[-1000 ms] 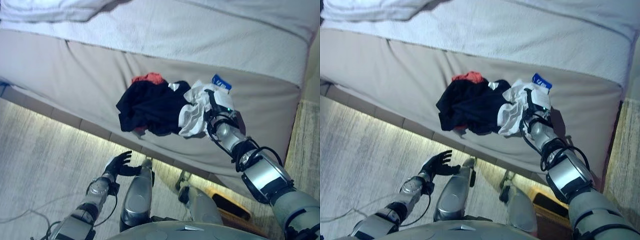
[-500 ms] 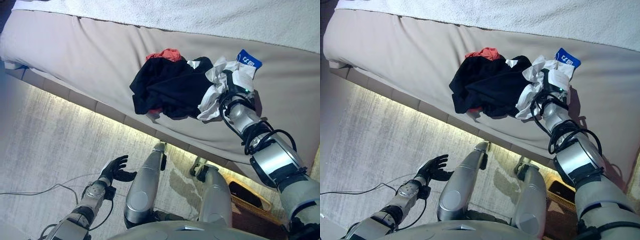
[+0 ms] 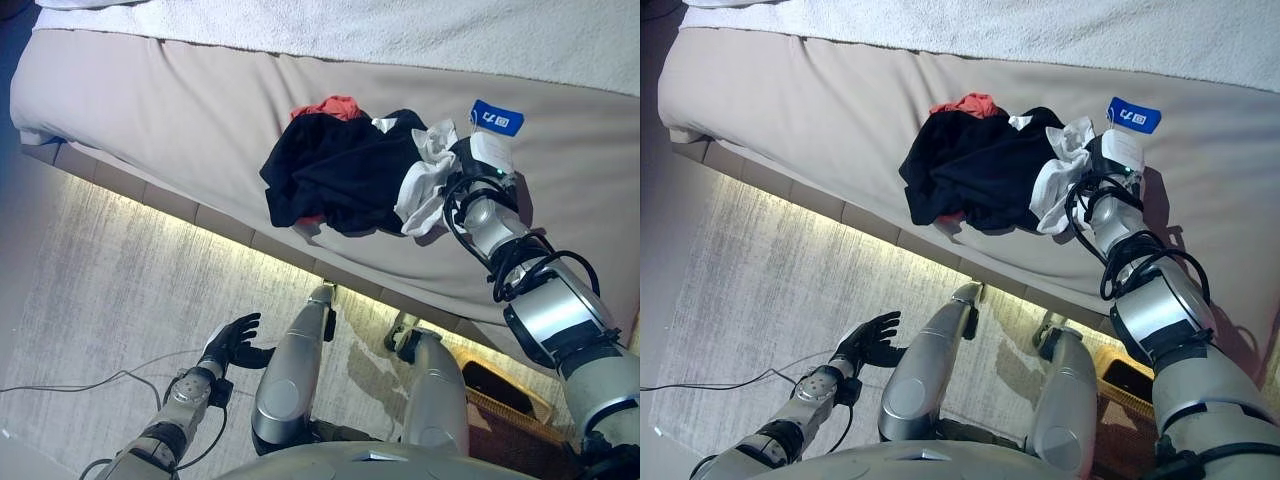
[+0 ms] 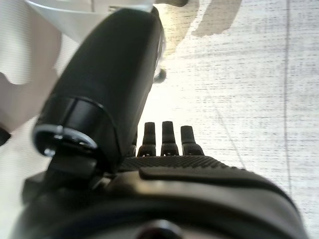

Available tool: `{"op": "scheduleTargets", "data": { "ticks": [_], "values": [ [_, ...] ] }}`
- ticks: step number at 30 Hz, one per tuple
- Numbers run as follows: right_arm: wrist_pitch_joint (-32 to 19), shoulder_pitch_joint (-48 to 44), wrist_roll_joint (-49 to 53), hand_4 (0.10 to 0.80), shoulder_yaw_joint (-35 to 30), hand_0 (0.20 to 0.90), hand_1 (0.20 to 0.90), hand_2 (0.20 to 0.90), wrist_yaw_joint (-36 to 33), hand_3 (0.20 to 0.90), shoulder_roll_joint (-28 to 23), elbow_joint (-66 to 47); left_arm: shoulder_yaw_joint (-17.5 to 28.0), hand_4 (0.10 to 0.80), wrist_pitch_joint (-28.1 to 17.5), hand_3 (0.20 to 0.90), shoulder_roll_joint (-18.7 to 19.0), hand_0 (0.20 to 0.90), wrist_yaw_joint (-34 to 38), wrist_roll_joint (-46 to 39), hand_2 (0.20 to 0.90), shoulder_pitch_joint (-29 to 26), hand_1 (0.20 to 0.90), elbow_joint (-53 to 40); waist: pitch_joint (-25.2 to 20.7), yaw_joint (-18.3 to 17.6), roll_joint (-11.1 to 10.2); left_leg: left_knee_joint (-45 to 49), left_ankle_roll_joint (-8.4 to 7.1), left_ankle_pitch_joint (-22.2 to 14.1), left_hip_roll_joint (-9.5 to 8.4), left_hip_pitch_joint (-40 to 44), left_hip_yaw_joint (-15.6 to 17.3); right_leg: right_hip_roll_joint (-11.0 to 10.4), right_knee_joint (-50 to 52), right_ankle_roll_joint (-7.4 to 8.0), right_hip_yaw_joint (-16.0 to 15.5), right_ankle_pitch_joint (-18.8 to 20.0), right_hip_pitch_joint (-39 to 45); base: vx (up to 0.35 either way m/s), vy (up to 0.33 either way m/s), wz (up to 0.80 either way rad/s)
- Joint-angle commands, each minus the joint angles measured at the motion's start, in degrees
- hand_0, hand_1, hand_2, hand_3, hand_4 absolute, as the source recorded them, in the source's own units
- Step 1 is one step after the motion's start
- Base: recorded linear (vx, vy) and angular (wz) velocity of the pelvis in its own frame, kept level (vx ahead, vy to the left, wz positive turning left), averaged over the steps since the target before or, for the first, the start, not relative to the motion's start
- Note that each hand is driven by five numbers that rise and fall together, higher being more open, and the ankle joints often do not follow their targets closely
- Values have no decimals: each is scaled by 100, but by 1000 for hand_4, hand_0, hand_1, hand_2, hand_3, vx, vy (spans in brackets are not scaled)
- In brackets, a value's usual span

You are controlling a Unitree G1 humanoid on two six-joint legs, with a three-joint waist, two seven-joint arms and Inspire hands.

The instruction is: Pick up the clothes from the bed and place them into the basket

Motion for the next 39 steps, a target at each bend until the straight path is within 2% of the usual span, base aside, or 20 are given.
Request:
{"op": "scheduleTargets", "data": {
  "ticks": [1,5,7,16,23,24,30,33,35,36,37,38,39],
  "values": [
    [-319,-211,320,100,-59,300,300,300,-339,200,-543,-206,-34,800,-63,900,388,900,12,-38,900,338,900,-71,-363,30,-144,285,88,-685,-11,109,434,318,-1002,-8,-116,751,345,22,-55,0],
    [-476,-47,579,100,-203,300,300,300,-478,200,-707,-439,53,800,9,900,427,900,6,7,900,369,900,-96,-535,-46,-337,-47,41,-653,79,454,539,416,-1410,65,-54,841,690,49,-53,-5],
    [-481,215,860,100,-370,300,300,300,-575,200,-855,-919,154,800,104,900,408,900,38,72,900,460,900,-143,-738,-125,-477,-354,-3,-626,167,821,655,469,-1722,127,-31,873,1056,99,-29,-13],
    [-681,1474,1312,100,-1348,300,300,300,-782,200,-1149,-2795,485,800,338,900,56,900,172,402,900,869,900,-85,-1518,-558,-706,-1170,-57,-552,267,1869,897,558,-2461,260,163,1057,1919,134,31,-9],
    [-711,2657,1257,100,-2204,300,300,300,-1048,200,-809,-4296,747,800,325,900,-218,900,227,652,900,1069,900,81,-1978,-927,-775,-1493,-15,-614,242,2349,1023,678,-2797,265,414,1124,2256,63,10,-7],
    [-786,3043,1184,100,-2419,300,300,300,-1091,200,-698,-4655,795,800,303,900,-304,900,245,754,900,1140,900,108,-2058,-1019,-784,-1503,2,-646,243,2449,1063,684,-2815,262,454,1122,2315,35,7,-13],
    [-1166,4370,1010,100,-3175,300,300,300,-1088,200,-456,-5833,941,800,182,900,-509,900,284,1071,900,1292,900,146,-2233,-1353,-820,-1491,39,-774,257,2744,1161,726,-2875,251,678,1090,2506,-1,2,-13],
    [-1184,4775,1097,100,-3456,300,300,300,-1109,200,-480,-6252,985,800,124,900,-550,900,309,1090,900,1276,900,140,-2251,-1520,-866,-1254,24,-890,269,2837,1214,742,-2878,210,840,1088,2568,-34,25,-20],
    [-1256,4935,1094,100,-3555,300,300,300,-1168,200,-466,-6399,1005,800,143,900,-615,900,309,1095,900,1270,900,118,-2213,-1553,-944,-677,-10,-1081,233,2704,911,682,-2825,179,1036,1125,2582,-4,75,-39],
    [-1304,4982,1075,100,-3559,300,300,300,-1133,200,-434,-6444,989,800,152,900,-651,900,349,1012,900,1294,900,99,-2186,-1506,-961,-479,24,-1166,108,2625,497,673,-2798,174,1196,1138,2599,36,111,-61],
    [-1296,5002,1069,100,-3502,300,300,300,-1202,200,-402,-6460,957,800,119,900,-704,900,385,924,900,1328,900,80,-2184,-1425,-977,-420,102,-1246,-85,2529,-62,668,-2805,201,1440,1185,2584,29,93,-89],
    [-1291,4979,1101,100,-3457,300,300,300,-1230,200,-391,-6447,942,800,115,900,-725,900,391,889,900,1338,900,73,-2202,-1391,-975,-508,141,-1207,-170,2474,-326,676,-2825,223,1567,1225,2541,-3,123,-140],
    [-1263,4889,1210,100,-3336,300,300,300,-1378,200,-359,-6363,885,800,79,900,-757,900,412,813,900,1352,900,66,-2199,-1314,-919,-792,231,-1108,-278,2447,-811,728,-2853,274,1847,1255,2484,-54,126,-161]
  ]
}}
